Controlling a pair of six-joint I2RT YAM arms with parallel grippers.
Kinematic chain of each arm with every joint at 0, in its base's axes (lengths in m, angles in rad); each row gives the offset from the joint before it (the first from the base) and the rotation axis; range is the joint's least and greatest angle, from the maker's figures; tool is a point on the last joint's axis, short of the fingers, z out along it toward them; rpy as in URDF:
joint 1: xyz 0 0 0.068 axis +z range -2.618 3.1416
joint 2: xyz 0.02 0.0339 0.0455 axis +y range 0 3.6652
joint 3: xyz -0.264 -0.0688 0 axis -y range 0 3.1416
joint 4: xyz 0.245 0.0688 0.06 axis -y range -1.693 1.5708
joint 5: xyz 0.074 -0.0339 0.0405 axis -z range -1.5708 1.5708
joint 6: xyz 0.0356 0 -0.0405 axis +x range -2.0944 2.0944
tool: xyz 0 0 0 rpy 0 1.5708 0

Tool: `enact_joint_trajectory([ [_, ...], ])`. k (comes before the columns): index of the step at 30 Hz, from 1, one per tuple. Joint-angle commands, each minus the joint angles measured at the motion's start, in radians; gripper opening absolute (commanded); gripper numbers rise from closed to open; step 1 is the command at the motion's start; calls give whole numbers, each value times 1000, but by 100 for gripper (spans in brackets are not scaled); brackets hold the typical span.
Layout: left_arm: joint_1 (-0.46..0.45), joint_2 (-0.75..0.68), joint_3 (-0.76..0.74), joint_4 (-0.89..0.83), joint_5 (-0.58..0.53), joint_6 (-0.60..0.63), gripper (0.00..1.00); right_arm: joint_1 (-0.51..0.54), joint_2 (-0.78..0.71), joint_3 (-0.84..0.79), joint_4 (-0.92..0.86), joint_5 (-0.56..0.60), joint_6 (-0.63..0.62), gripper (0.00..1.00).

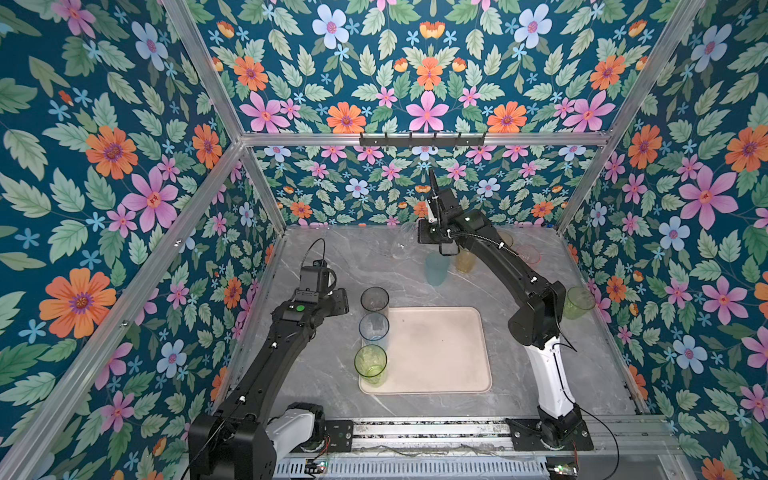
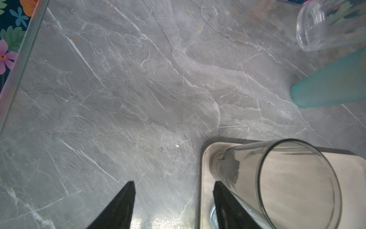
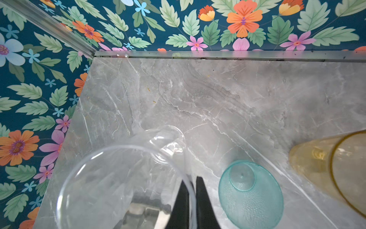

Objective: Place the glasses into the tray
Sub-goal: 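Lift the clear glass with right gripper and carry it toward the tray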

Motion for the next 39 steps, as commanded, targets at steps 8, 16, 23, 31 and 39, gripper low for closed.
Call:
enact_joint_trajectory([
  [8, 0, -10, 5, 0, -17, 1, 66, 30, -106, -73, -63, 58, -23, 0],
  [16, 0, -16, 5, -2, -24, 0, 66, 58, -195, -192, -73, 95, -21, 0],
  [23, 0, -16, 4, -2, -27, 0, 66, 86, -280, -340, -30, 125, -32, 0],
  [31, 0, -12, 5, -2, -29, 0, 66, 109, -360, -542, 41, 123, -28, 0],
  [39, 0, -5, 7, -5, -41, 3, 66, 144, -416, -689, 84, 134, -21, 0],
])
